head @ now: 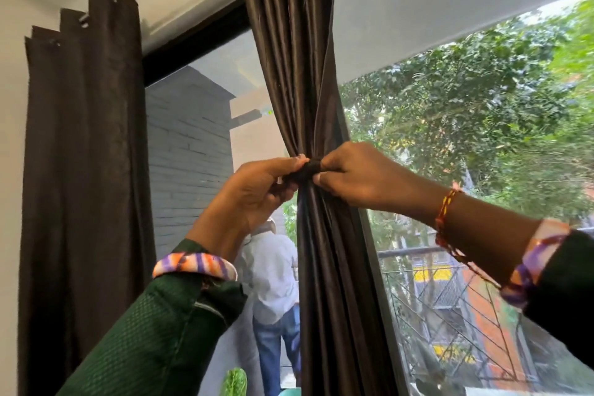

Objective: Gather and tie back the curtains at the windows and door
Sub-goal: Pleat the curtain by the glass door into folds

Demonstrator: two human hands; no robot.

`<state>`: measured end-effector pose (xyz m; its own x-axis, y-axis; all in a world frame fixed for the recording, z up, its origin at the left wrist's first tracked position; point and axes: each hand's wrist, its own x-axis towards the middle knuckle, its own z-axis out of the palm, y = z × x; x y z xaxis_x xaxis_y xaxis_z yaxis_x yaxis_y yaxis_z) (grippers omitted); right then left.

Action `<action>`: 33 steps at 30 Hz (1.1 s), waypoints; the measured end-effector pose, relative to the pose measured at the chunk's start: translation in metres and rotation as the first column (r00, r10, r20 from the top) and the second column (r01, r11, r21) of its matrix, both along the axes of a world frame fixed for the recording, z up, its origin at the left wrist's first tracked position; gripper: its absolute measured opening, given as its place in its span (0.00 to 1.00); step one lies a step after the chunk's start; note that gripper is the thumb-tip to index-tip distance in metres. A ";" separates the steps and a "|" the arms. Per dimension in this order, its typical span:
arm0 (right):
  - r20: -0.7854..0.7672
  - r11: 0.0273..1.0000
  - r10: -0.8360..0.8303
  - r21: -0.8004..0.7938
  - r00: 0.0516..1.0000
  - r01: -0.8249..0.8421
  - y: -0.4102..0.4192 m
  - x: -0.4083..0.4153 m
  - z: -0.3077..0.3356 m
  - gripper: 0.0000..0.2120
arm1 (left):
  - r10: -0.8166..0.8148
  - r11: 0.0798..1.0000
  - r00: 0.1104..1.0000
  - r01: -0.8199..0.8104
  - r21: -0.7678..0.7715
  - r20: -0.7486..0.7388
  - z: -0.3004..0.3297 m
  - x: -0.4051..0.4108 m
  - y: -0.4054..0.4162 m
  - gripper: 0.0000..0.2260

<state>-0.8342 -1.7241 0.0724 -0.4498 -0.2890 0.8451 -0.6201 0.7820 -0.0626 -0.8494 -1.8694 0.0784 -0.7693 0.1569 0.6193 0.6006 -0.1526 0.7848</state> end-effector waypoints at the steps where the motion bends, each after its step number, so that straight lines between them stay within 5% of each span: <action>1: 0.006 1.000 -0.008 0.026 1.000 0.008 0.001 -0.001 0.001 0.20 | -0.015 1.000 1.000 0.015 0.021 0.010 -0.001 -0.003 -0.002 0.09; 5: 0.049 0.997 -0.017 0.072 0.999 0.013 0.019 -0.002 0.003 0.18 | 0.090 0.995 0.995 -0.088 0.042 -0.037 -0.003 -0.015 -0.013 0.19; 10: 0.043 1.000 -0.010 0.014 0.999 0.009 0.040 -0.011 -0.004 0.16 | 0.289 0.953 0.913 -0.303 -0.004 -0.287 -0.008 -0.024 -0.019 0.09; 14: 0.042 0.942 0.116 -0.320 0.992 -0.097 0.037 -0.036 -0.035 0.12 | 0.309 0.950 0.887 -0.303 0.073 -0.343 -0.047 -0.035 0.009 0.05; 16: 0.126 0.780 0.358 -0.585 0.925 -0.222 0.022 -0.053 -0.066 0.07 | 0.217 0.976 0.953 -0.217 0.024 -0.214 -0.084 -0.043 0.027 0.14; 18: 0.173 0.659 0.459 -0.724 0.872 -0.204 0.005 -0.074 -0.104 0.13 | 0.118 0.991 0.986 -0.125 -0.051 -0.114 -0.129 -0.058 0.046 0.15; 22: 0.295 0.706 0.270 -0.708 0.916 0.020 -0.014 -0.092 -0.194 0.16 | 0.292 0.945 0.956 -0.289 -0.156 0.001 -0.228 -0.088 0.052 0.20; 25: 0.360 0.745 0.082 -0.642 0.929 0.183 -0.028 -0.087 -0.255 0.15 | 0.368 0.907 0.930 -0.355 -0.227 0.018 -0.281 -0.083 0.044 0.15; 33: 0.282 0.722 -0.107 -0.638 0.953 0.270 -0.063 -0.072 -0.272 0.15 | 0.333 0.908 0.939 -0.344 -0.238 -0.089 -0.292 -0.068 0.014 0.20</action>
<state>-0.9063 -1.7873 -0.1999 -0.6215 0.4174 0.6629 -0.3719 0.5876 -0.7186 -0.9170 -1.8556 -0.2133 -0.7754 0.0441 0.6300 0.6177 0.2606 0.7420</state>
